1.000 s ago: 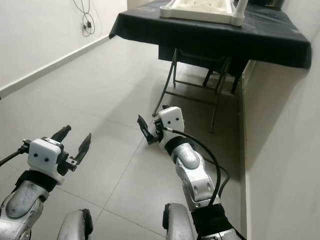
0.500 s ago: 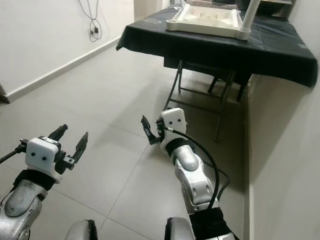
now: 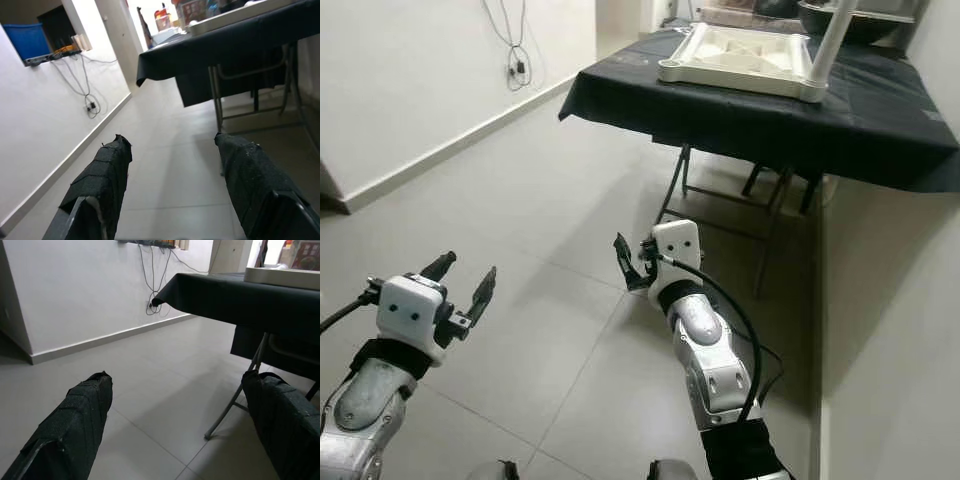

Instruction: Building children table

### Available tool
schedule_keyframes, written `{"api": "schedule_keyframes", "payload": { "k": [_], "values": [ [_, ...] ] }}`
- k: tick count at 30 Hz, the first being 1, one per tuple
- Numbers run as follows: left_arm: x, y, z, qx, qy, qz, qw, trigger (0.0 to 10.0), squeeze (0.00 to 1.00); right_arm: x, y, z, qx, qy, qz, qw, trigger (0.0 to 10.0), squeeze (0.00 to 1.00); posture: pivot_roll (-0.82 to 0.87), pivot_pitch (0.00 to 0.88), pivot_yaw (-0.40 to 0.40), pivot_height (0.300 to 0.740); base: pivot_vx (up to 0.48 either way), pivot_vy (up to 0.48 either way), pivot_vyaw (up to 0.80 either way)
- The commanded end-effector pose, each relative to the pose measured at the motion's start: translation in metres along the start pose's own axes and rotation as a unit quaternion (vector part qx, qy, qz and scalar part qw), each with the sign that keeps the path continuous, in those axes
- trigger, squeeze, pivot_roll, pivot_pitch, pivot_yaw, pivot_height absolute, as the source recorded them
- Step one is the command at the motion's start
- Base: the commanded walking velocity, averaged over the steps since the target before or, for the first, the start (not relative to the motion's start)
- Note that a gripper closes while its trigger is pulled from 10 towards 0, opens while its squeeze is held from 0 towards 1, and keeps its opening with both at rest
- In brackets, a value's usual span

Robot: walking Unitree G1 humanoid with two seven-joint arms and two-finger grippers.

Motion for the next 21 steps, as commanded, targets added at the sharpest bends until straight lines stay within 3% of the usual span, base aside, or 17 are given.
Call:
{"api": "schedule_keyframes", "payload": {
  "k": [1, 11, 21],
  "values": [
    [-0.007, -0.004, 0.001, 0.000, 0.012, 0.012, 1.000, 10.0, 0.00, -0.001, -0.003, -0.003, -0.015, 0.006, 0.004, 1.000, 10.0, 1.00, -0.02, 0.000, -0.056, 0.655, 0.000, 0.000, 0.00],
    [-0.008, -0.003, 0.005, 0.005, 0.017, 0.014, 1.000, 10.0, 0.00, -0.002, -0.002, -0.005, -0.029, 0.016, 0.005, 0.999, 10.0, 1.00, -0.02, 0.000, -0.049, 0.680, 0.000, 0.000, 0.00],
    [-0.010, -0.003, 0.020, 0.032, 0.033, 0.015, 0.999, 10.0, 0.00, -0.001, 0.002, -0.002, -0.032, 0.021, 0.004, 0.999, 10.0, 1.00, -0.01, 0.000, -0.044, 0.710, 0.000, 0.000, 0.00]
  ]
}}
Point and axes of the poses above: a point about 5 cm out from each wrist's last joint towards the gripper, its own y axis pointing out of the wrist towards the gripper, its own x axis along the axis of the wrist's last joint, z = x × y, the point moved 1 cm from there along y, pointing out of the wrist towards the gripper, and after that the axes turned 5 degrees about y, right-handed, at the moved point
